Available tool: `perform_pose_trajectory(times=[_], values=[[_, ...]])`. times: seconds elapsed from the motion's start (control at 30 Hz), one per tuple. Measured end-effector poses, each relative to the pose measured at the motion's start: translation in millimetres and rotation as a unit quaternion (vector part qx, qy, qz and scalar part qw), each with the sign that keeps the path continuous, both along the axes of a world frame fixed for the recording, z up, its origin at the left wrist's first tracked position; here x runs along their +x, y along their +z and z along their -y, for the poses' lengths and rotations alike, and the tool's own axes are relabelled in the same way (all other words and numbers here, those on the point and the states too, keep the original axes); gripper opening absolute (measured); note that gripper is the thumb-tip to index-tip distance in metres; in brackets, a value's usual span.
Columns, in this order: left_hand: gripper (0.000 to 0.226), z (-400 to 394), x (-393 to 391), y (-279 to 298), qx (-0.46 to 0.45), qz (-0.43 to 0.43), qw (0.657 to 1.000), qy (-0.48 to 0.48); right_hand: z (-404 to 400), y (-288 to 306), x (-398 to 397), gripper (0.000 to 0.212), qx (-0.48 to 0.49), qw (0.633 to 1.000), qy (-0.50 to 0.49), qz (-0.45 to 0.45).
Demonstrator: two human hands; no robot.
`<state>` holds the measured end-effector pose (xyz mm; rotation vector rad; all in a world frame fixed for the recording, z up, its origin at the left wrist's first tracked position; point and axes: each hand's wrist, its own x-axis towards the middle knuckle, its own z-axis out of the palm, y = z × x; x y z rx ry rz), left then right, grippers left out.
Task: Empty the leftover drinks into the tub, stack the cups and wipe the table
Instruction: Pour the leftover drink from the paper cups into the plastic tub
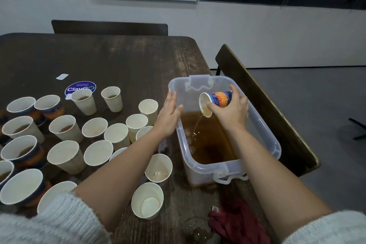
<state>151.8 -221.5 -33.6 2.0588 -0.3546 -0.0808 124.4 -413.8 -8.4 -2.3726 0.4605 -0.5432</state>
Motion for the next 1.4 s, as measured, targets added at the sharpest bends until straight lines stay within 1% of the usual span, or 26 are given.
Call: perform_pose_trajectory(times=[0.23,0.53,0.63,0.73,0.8,0.87,0.97,1.07,1.1,1.13,1.2,1.27,1.33,1.4], values=[[0.058,1,0,1,-0.001,-0.001,1.0,0.003,-2,0,-1,0.094,-0.035,0.999,-0.002,-0.002],[0.058,2,-1,1,0.007,0.0,1.0,0.009,-6,3,-3,0.093,-0.107,0.994,0.019,0.004],[0.058,2,-1,2,0.007,0.0,1.0,0.007,-5,2,-3,0.092,-0.107,0.994,0.024,0.005],[0.059,1,-1,6,0.037,0.004,0.999,0.003,-8,2,-3,0.088,-0.068,0.997,0.03,0.007],[0.062,-1,0,11,0.083,0.01,0.996,0.008,-11,5,-4,0.085,-0.012,0.999,0.04,0.011],[0.071,-5,2,20,0.093,0.015,0.996,0.011,-16,9,-1,0.079,0.061,0.997,0.049,0.024],[0.086,-17,3,39,0.007,0.013,1.0,-0.014,-32,21,5,0.064,0.139,0.987,0.071,0.037],[0.09,-34,3,59,-0.036,0.064,0.997,-0.008,-57,40,14,0.039,0.183,0.975,0.118,0.046],[0.089,-46,5,66,-0.054,0.083,0.995,0.002,-72,48,20,0.035,0.194,0.971,0.135,0.046],[0.087,-52,6,71,-0.074,0.098,0.992,0.005,-81,54,23,0.035,0.205,0.967,0.148,0.043],[0.082,-74,9,80,-0.1,0.125,0.987,0.024,-106,67,33,0.046,0.231,0.956,0.181,0.026],[0.078,-96,11,88,-0.115,0.138,0.982,0.059,-130,76,43,0.044,0.262,0.943,0.204,-0.009],[0.081,-121,16,95,-0.103,0.147,0.98,0.085,-155,81,54,0.046,0.292,0.93,0.219,-0.049],[0.085,-145,23,98,-0.075,0.147,0.982,0.091,-179,82,64,0.059,0.284,0.929,0.228,-0.064]])
